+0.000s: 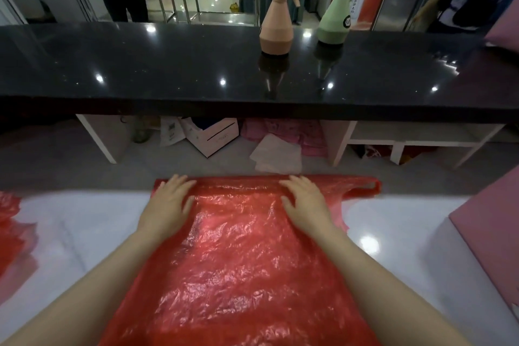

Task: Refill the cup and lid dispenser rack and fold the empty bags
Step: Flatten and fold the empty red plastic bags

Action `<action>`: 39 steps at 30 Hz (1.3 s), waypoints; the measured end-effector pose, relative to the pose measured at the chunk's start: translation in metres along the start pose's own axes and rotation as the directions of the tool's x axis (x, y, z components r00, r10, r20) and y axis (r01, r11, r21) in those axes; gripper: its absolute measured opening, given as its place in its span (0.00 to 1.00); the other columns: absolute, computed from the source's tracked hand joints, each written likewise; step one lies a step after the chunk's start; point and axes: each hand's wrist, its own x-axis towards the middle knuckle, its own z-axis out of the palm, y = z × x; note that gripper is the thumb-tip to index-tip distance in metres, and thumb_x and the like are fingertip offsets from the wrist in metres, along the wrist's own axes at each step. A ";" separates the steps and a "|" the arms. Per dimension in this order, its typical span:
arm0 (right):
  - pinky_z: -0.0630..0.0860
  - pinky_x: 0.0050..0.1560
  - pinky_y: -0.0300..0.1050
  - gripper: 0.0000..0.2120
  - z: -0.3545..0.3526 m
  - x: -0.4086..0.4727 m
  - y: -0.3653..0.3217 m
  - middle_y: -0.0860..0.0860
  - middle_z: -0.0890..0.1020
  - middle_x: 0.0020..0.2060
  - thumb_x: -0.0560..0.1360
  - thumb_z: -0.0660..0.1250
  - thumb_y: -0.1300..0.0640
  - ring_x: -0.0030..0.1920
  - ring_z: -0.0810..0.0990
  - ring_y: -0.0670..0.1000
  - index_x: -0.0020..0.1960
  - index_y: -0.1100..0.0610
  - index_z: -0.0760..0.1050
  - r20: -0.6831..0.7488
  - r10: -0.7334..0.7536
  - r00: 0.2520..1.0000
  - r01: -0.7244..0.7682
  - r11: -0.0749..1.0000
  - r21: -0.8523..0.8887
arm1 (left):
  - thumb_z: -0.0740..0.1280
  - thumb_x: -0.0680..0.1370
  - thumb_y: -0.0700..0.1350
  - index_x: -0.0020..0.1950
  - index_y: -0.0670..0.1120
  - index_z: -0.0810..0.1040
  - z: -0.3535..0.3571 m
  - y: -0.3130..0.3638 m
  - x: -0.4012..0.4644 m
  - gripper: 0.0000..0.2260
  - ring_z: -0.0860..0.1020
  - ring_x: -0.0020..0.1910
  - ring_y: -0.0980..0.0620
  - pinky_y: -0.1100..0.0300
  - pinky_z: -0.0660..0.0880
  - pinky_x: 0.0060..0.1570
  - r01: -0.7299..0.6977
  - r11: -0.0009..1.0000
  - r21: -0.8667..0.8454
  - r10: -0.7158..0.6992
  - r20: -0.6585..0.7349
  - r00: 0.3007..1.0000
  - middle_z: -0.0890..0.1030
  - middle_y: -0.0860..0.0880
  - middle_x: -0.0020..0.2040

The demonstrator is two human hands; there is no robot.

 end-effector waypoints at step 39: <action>0.32 0.70 0.65 0.41 0.054 -0.052 -0.027 0.52 0.35 0.77 0.67 0.39 0.22 0.74 0.31 0.62 0.75 0.36 0.35 0.266 0.209 0.941 -0.104 0.926 -0.362 | 0.40 0.70 0.74 0.75 0.56 0.34 0.024 -0.029 -0.062 0.39 0.36 0.76 0.44 0.49 0.40 0.74 0.057 0.991 0.117 -0.090 0.294 0.952 0.33 0.49 0.75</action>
